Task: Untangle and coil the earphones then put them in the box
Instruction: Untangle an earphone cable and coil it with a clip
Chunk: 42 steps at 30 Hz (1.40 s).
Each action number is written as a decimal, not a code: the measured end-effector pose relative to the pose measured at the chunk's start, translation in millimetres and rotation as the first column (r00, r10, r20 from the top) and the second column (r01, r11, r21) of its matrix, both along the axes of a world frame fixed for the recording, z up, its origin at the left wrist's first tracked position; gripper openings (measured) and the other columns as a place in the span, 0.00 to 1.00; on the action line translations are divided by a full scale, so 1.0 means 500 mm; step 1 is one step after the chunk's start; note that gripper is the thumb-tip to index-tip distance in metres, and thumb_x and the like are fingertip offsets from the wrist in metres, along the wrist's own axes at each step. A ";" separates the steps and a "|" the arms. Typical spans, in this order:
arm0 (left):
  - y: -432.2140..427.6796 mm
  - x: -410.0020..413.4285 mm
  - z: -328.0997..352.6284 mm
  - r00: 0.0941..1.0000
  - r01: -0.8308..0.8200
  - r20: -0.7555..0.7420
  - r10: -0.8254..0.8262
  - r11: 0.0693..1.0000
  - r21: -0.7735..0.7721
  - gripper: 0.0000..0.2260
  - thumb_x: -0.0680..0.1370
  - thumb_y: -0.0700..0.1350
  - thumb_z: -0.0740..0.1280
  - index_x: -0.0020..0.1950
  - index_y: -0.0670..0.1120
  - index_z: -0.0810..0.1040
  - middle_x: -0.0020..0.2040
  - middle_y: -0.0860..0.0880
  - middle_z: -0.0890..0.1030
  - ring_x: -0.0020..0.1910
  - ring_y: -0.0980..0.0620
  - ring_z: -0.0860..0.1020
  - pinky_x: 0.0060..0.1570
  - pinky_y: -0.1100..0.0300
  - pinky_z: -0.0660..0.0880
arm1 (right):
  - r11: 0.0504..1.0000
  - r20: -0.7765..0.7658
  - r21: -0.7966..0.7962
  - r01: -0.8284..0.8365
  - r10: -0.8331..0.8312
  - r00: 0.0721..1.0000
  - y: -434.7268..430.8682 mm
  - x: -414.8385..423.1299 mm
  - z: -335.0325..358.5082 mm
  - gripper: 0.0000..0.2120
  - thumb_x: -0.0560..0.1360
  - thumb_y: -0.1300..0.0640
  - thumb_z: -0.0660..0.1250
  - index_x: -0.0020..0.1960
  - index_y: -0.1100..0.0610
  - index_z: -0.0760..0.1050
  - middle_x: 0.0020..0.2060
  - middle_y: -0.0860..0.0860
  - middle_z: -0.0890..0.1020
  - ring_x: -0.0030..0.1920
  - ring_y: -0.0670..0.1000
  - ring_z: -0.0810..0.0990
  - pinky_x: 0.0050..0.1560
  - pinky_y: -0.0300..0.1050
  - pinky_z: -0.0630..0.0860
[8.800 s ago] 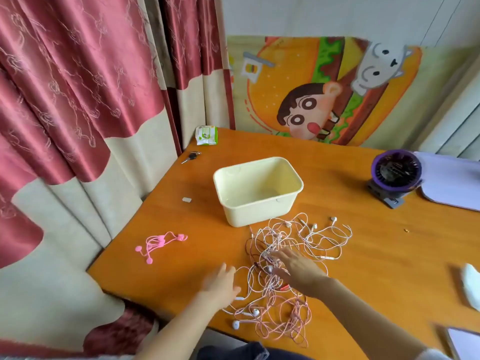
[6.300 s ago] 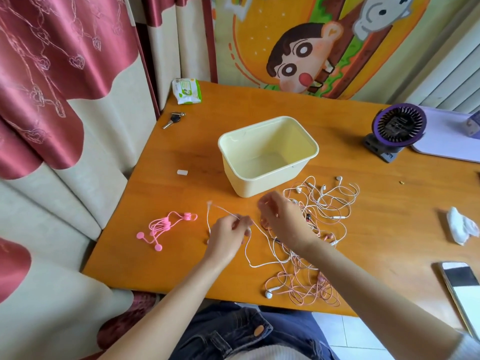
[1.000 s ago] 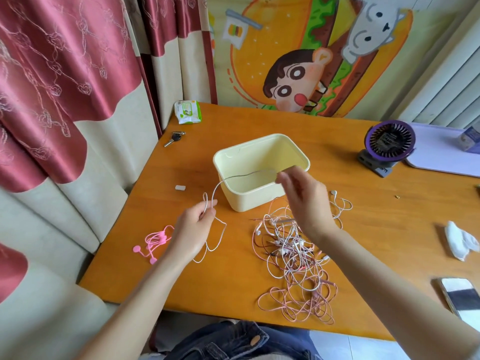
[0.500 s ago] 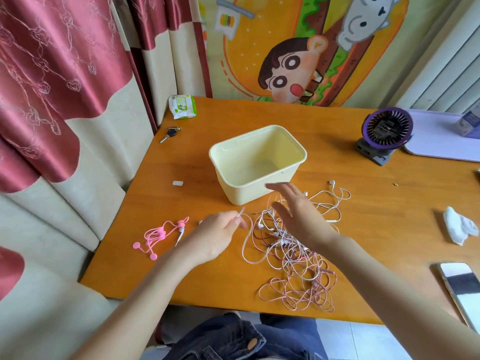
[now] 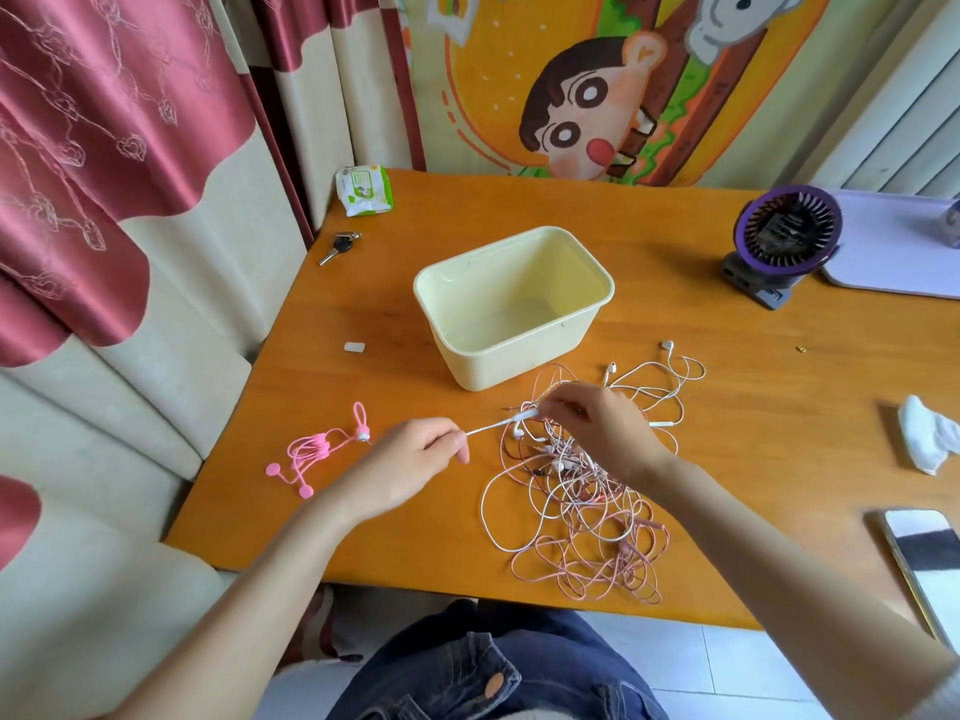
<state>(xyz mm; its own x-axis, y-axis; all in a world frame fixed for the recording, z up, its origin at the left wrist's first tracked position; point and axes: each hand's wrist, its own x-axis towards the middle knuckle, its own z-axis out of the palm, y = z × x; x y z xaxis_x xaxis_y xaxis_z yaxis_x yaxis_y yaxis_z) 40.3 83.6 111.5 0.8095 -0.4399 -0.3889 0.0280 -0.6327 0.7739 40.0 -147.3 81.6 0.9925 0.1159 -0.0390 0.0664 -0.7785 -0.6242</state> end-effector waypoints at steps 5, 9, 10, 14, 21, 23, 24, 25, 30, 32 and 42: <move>-0.019 -0.005 -0.004 0.995 -0.074 0.068 0.075 0.997 -0.011 0.14 0.82 0.46 0.56 0.39 0.50 0.75 0.28 0.53 0.65 0.26 0.58 0.63 0.30 0.60 0.61 | 0.984 -0.068 -0.134 0.122 -0.132 0.989 -0.040 0.015 -0.046 0.11 0.79 0.51 0.61 0.47 0.53 0.81 0.29 0.41 0.74 0.28 0.43 0.69 0.27 0.37 0.61; -0.040 -0.001 -0.012 0.981 -0.112 0.159 0.108 0.994 0.018 0.13 0.82 0.47 0.56 0.42 0.50 0.77 0.21 0.56 0.65 0.22 0.58 0.62 0.26 0.64 0.57 | 0.971 -0.066 -0.213 0.110 -0.126 0.990 -0.049 0.016 -0.061 0.10 0.79 0.54 0.60 0.51 0.55 0.80 0.49 0.51 0.80 0.47 0.54 0.78 0.39 0.44 0.73; -0.044 0.002 -0.014 0.979 -0.114 0.171 0.108 0.993 0.026 0.13 0.82 0.47 0.56 0.42 0.49 0.77 0.20 0.56 0.65 0.22 0.58 0.62 0.25 0.65 0.56 | 0.981 -0.060 -0.184 0.058 -0.070 0.996 -0.045 0.013 -0.055 0.10 0.79 0.55 0.60 0.56 0.55 0.78 0.54 0.52 0.78 0.53 0.54 0.77 0.47 0.46 0.74; -0.068 0.009 -0.020 0.989 -0.068 0.133 0.063 0.997 0.030 0.12 0.82 0.48 0.57 0.42 0.53 0.76 0.21 0.57 0.66 0.24 0.58 0.62 0.27 0.62 0.61 | 0.977 -0.002 -0.011 -0.214 0.214 0.977 0.001 0.005 -0.001 0.17 0.79 0.58 0.60 0.68 0.56 0.68 0.63 0.52 0.74 0.63 0.52 0.71 0.62 0.39 0.65; -0.119 -0.020 -0.076 0.992 -0.121 0.038 0.122 0.992 -0.034 0.07 0.83 0.45 0.54 0.45 0.50 0.66 0.33 0.54 0.70 0.30 0.55 0.66 0.33 0.60 0.63 | 0.951 -0.180 0.175 -0.257 0.287 0.941 0.040 0.001 -0.024 0.10 0.81 0.57 0.57 0.55 0.60 0.74 0.35 0.50 0.74 0.29 0.40 0.67 0.30 0.34 0.63; -0.111 -0.034 -0.112 0.990 -0.124 0.077 0.122 0.992 0.028 0.04 0.82 0.44 0.55 0.48 0.49 0.65 0.36 0.54 0.71 0.31 0.55 0.67 0.31 0.63 0.63 | 0.957 -0.192 0.109 -0.268 0.285 0.939 0.020 0.003 -0.038 0.10 0.80 0.59 0.58 0.49 0.59 0.78 0.33 0.47 0.74 0.29 0.41 0.69 0.31 0.32 0.64; -0.106 -0.042 -0.131 0.988 -0.135 0.089 0.130 0.989 0.060 0.03 0.82 0.44 0.56 0.49 0.49 0.66 0.38 0.52 0.73 0.33 0.54 0.69 0.32 0.63 0.65 | 0.961 -0.209 0.084 -0.262 0.274 0.939 0.008 0.003 -0.046 0.10 0.79 0.59 0.59 0.47 0.59 0.78 0.32 0.46 0.75 0.29 0.43 0.71 0.31 0.33 0.65; -0.100 -0.051 -0.152 0.985 -0.156 0.094 0.148 0.984 0.085 0.02 0.82 0.43 0.57 0.50 0.49 0.67 0.42 0.52 0.75 0.37 0.53 0.73 0.35 0.61 0.68 | 0.969 -0.227 0.052 -0.241 0.246 0.942 -0.003 0.002 -0.056 0.11 0.79 0.59 0.59 0.45 0.59 0.78 0.32 0.48 0.76 0.29 0.48 0.74 0.31 0.37 0.68; -0.072 -0.105 -0.237 0.957 -0.238 0.232 0.172 0.925 0.297 0.18 0.80 0.38 0.60 0.69 0.46 0.65 0.71 0.51 0.65 0.71 0.54 0.62 0.68 0.65 0.60 | 0.988 -0.231 -0.075 -0.133 0.113 0.966 -0.028 -0.007 -0.082 0.13 0.80 0.54 0.58 0.46 0.60 0.78 0.32 0.53 0.79 0.31 0.52 0.73 0.31 0.44 0.68; -0.058 -0.113 -0.257 0.933 -0.297 0.314 0.173 0.864 0.406 0.23 0.80 0.38 0.59 0.74 0.45 0.59 0.76 0.49 0.56 0.76 0.49 0.51 0.74 0.56 0.51 | 0.988 -0.214 -0.082 -0.129 0.109 0.971 -0.025 -0.012 -0.084 0.14 0.80 0.52 0.58 0.45 0.59 0.77 0.30 0.51 0.77 0.29 0.50 0.72 0.30 0.42 0.67; -0.036 -0.089 -0.291 0.923 -0.372 0.256 0.287 0.834 0.407 0.24 0.81 0.38 0.56 0.76 0.45 0.53 0.77 0.45 0.56 0.77 0.48 0.50 0.73 0.57 0.54 | 0.987 0.029 0.147 -0.068 0.064 0.998 0.003 -0.017 -0.015 0.09 0.80 0.52 0.59 0.42 0.52 0.72 0.22 0.42 0.68 0.23 0.43 0.68 0.26 0.34 0.61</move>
<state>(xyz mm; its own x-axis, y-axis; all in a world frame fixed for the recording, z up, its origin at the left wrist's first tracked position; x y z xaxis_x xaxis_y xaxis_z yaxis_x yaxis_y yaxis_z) -4.4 65.6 -34.0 0.9487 0.0488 -0.3125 0.1864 -0.8845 0.4277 31.7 -146.1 74.0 0.9830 0.1836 0.0072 0.1307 -0.6710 -0.7299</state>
